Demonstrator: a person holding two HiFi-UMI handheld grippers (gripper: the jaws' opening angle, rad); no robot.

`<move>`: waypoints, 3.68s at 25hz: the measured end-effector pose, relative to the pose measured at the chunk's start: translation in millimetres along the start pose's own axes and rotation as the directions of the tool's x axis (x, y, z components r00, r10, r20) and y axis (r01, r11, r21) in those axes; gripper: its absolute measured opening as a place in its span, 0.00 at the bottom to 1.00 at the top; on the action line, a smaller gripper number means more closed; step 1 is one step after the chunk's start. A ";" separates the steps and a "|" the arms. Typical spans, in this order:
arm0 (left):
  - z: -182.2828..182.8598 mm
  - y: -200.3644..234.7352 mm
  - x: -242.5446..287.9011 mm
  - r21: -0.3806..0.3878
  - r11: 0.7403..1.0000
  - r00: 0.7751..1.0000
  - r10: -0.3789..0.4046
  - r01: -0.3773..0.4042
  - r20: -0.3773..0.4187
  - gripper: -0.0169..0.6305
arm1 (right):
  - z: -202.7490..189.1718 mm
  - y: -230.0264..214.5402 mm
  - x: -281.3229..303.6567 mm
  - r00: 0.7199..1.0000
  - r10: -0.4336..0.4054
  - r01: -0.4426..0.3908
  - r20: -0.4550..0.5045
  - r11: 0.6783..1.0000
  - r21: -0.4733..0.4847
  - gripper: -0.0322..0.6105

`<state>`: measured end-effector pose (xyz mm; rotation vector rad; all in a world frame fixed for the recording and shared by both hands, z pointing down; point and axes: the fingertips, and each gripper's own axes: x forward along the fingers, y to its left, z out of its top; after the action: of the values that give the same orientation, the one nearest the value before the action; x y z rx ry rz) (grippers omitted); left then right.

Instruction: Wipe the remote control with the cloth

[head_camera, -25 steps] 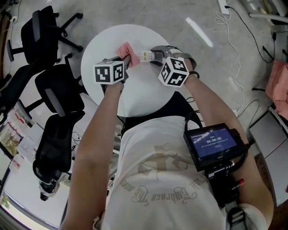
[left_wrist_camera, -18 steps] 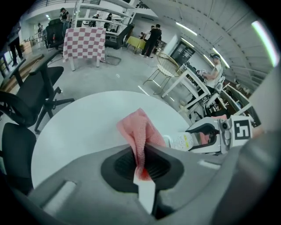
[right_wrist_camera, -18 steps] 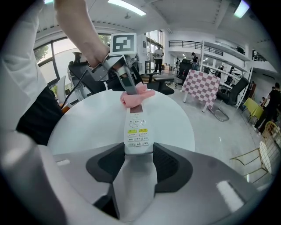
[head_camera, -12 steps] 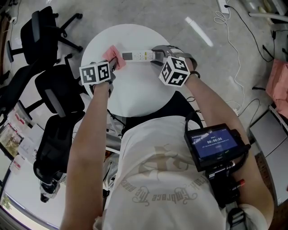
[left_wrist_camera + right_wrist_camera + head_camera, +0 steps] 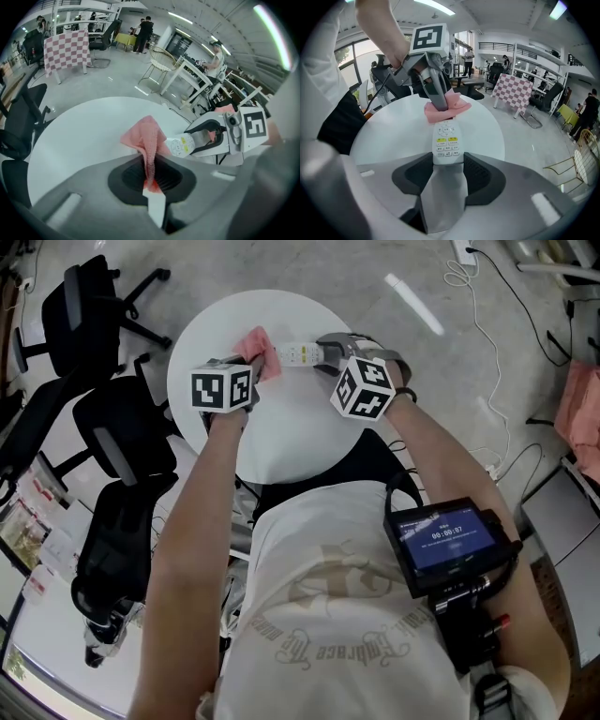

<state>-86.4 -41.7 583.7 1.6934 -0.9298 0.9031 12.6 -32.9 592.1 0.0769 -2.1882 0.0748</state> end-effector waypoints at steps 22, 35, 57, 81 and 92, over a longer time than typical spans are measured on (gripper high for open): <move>19.0 -109.6 30.7 0.096 0.952 0.955 -0.295 0.292 0.015 0.05 | 2.3 3.4 0.5 1.000 -0.001 0.001 -0.002 1.000 0.008 0.38; 5.7 -6.3 3.9 -0.018 1.000 0.999 -0.015 0.016 0.050 0.05 | -1.1 1.7 -0.2 1.000 -0.003 0.003 -0.010 1.000 0.009 0.38; -55.6 5.5 -29.1 -0.297 0.954 0.970 0.045 0.030 0.240 0.05 | -3.7 -9.8 5.3 0.983 0.053 -0.064 -0.178 0.996 -0.058 0.46; -131.4 -10.6 -83.5 -0.502 0.837 0.881 0.054 0.217 0.470 0.05 | -32.0 9.2 4.9 0.927 0.202 -0.085 -0.317 0.935 0.345 0.42; -129.6 -72.2 -82.1 -0.428 0.757 0.780 -0.169 0.495 0.603 0.05 | 21.0 75.0 -44.3 0.929 0.313 -0.364 0.195 0.695 0.620 0.43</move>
<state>-76.9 113.6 516.4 1.5114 -1.0561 -0.1429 15.0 41.3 542.0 0.0615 -2.1252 1.0688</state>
